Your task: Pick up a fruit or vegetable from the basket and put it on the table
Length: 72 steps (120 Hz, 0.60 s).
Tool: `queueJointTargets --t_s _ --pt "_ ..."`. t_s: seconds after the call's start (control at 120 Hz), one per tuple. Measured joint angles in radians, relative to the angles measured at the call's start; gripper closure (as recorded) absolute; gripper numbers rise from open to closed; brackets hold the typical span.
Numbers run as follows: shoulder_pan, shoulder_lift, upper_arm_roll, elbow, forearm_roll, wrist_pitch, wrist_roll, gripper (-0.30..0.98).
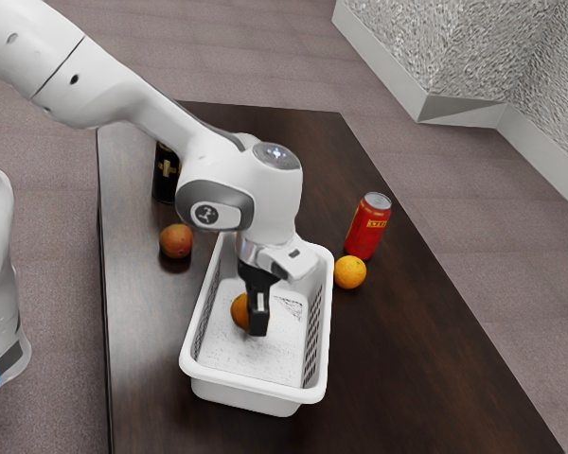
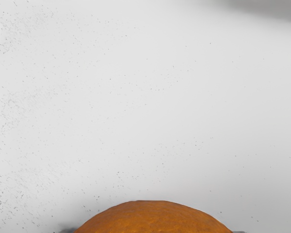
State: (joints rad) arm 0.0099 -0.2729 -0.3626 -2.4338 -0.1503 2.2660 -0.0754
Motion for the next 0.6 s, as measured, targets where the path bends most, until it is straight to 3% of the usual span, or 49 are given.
queueJointTargets --t_s 0.217,0.45,0.6 --pt "0.011 0.012 0.000 0.025 0.036 0.003 -0.035 0.36" --pt "0.011 0.074 0.001 0.230 0.202 0.002 -0.057 0.35" --pt "-0.012 0.161 -0.001 0.495 0.357 -0.003 -0.064 0.34"
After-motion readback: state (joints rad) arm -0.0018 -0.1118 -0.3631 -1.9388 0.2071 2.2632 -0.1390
